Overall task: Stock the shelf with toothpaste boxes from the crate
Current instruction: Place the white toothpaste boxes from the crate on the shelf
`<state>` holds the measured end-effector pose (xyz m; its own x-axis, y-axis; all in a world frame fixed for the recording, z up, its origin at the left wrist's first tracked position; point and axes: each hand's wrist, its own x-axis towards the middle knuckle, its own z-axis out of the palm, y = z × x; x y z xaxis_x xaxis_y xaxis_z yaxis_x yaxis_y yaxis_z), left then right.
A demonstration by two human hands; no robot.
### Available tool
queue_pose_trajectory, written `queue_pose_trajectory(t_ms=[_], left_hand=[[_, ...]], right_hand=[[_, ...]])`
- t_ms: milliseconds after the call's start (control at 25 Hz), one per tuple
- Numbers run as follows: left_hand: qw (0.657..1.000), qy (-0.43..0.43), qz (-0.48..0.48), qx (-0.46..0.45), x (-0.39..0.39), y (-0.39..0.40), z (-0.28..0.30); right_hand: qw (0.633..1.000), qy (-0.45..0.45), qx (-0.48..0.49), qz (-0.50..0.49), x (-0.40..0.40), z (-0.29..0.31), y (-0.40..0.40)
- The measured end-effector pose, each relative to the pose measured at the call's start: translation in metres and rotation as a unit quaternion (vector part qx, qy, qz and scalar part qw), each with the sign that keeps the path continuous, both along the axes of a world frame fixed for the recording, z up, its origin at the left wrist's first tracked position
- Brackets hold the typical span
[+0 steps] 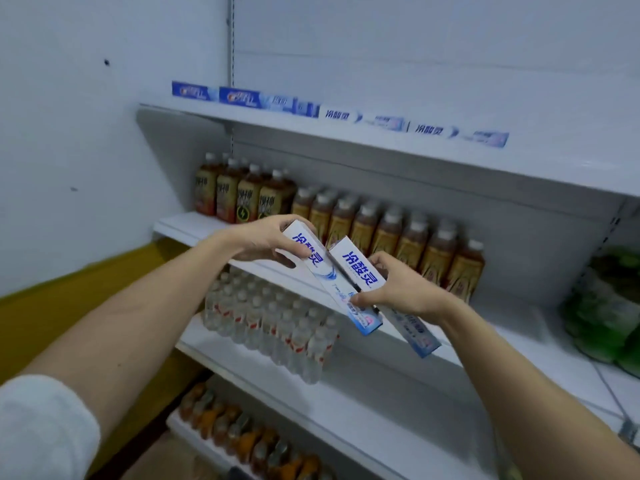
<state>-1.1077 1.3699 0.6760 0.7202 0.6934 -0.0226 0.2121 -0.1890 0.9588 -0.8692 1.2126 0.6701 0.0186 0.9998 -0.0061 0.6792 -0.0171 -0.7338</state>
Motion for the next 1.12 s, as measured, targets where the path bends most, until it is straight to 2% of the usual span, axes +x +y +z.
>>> queue_pose_trajectory(t_ms=[80, 200, 280, 360, 480, 600, 760, 880, 1120], left_hand=[[0.987, 0.127, -0.034, 0.096, 0.006, -0.004, 0.048], [0.933, 0.284, -0.076, 0.205, 0.027, -0.016, 0.102], [0.889, 0.361, -0.092, 0.266, 0.046, -0.024, 0.121], [0.863, 0.397, -0.096, 0.298, 0.062, -0.028, 0.130], [0.862, 0.377, -0.099, 0.323, 0.070, -0.023, 0.143], [0.891, 0.324, -0.084, 0.306, 0.056, -0.017, 0.171], [0.917, 0.258, -0.013, 0.305, 0.030, -0.005, 0.209], [0.923, 0.214, 0.029, 0.317, 0.020, 0.012, 0.229], [0.908, 0.180, 0.089, 0.369, 0.031, 0.069, 0.247]], right_hand=[[0.998, -0.051, 0.019, 0.011, 0.011, 0.032, -0.004], [0.993, -0.114, 0.015, 0.029, 0.024, 0.070, -0.008], [0.990, -0.134, 0.026, 0.035, 0.029, 0.091, -0.011], [0.988, -0.144, 0.036, 0.037, 0.035, 0.108, -0.015], [0.988, -0.139, 0.066, 0.029, 0.046, 0.128, -0.023], [0.983, -0.101, 0.154, -0.006, 0.058, 0.154, -0.032], [0.957, -0.117, 0.260, -0.055, 0.080, 0.203, -0.034], [0.950, -0.142, 0.266, -0.081, 0.093, 0.234, -0.028], [0.937, -0.237, 0.206, -0.152, 0.121, 0.254, 0.018]])
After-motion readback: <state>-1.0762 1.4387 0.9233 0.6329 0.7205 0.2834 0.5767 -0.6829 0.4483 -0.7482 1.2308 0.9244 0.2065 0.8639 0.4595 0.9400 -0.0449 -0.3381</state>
